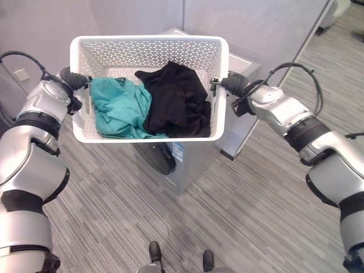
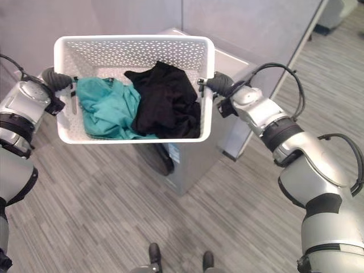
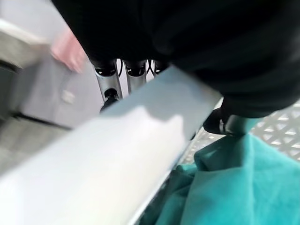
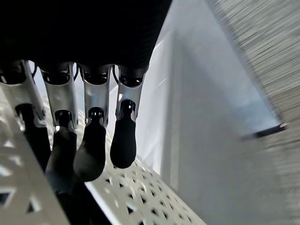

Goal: Grab the laundry basket,head to the washer,open it,put in the laundry and shut it.

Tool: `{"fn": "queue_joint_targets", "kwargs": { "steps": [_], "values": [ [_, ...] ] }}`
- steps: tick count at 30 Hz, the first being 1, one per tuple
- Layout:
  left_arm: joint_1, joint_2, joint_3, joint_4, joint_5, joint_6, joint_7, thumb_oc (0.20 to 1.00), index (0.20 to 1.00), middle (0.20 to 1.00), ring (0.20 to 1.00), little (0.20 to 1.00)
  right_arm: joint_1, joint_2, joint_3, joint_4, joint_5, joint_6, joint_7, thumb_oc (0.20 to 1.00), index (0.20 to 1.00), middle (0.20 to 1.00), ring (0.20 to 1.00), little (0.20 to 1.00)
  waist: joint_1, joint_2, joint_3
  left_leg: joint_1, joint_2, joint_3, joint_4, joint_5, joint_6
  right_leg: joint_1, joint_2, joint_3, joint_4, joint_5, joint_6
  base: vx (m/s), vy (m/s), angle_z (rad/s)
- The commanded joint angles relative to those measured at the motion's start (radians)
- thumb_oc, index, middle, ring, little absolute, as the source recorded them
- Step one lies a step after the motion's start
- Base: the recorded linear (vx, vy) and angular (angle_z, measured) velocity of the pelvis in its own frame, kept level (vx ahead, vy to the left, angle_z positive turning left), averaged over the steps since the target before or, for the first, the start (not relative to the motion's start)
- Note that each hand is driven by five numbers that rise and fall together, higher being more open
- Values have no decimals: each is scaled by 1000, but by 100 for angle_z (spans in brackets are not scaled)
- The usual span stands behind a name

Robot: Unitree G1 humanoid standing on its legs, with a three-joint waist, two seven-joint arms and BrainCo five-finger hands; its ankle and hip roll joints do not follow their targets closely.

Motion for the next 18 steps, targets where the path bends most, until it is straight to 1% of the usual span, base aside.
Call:
{"fn": "queue_joint_targets", "kwargs": {
  "steps": [1,4,5,9,11,14,15,18],
  "values": [
    [-212,-70,-79,21,49,-102,96,200,200,200,200,200,-293,-12,-21,107,15,-106,-41,200,200,200,200,200,29,-10,75,82,106,-26,-1,-69,-96,-39,-99,-32,-26,64,86,0,-3,-11],
    [-232,-96,-74,36,52,-105,120,200,200,200,200,200,-306,-9,-19,140,7,-102,-42,200,200,200,200,200,23,-9,86,70,103,-26,-1,-67,-94,-51,-101,-30,-26,65,86,-39,5,-9],
    [-252,-122,-67,52,43,-106,145,200,200,200,200,200,-322,13,-14,172,-5,-103,-53,200,200,200,200,200,18,-9,101,54,102,-26,-1,-64,-93,-71,-102,-25,-26,73,86,-85,10,-1],
    [-300,-149,-48,95,15,-103,196,200,200,200,200,200,-350,81,-15,231,-4,-110,-84,200,200,200,200,200,14,-10,121,25,103,-22,-1,-57,-93,-111,-102,-15,-26,88,86,-57,6,-6],
    [-306,-146,-48,102,13,-104,200,200,200,200,200,200,-354,95,-14,242,-5,-111,-90,200,200,200,200,200,15,-11,122,22,103,-20,-1,-60,-94,-115,-101,-12,-26,86,87,1,-2,-10],
    [-332,-133,-42,110,-21,-106,215,200,200,200,200,200,-348,151,-20,273,-2,-112,-112,200,200,200,200,200,22,-13,117,16,107,-31,-1,-56,-93,-113,-99,-18,-26,81,82,47,-25,-19],
    [-328,-129,-41,108,-26,-103,218,200,200,200,200,200,-332,166,-28,253,12,-117,-118,200,200,200,200,200,23,-15,114,26,107,-35,-1,-61,-91,-99,-97,-24,-26,72,80,100,-22,-5],
    [-324,-118,-36,99,-31,-102,216,200,200,200,200,200,-295,159,-39,206,23,-121,-119,200,200,200,200,200,27,-21,106,45,103,-41,-1,-70,-87,-69,-98,-35,-26,62,81,54,-2,4]
  ]
}}
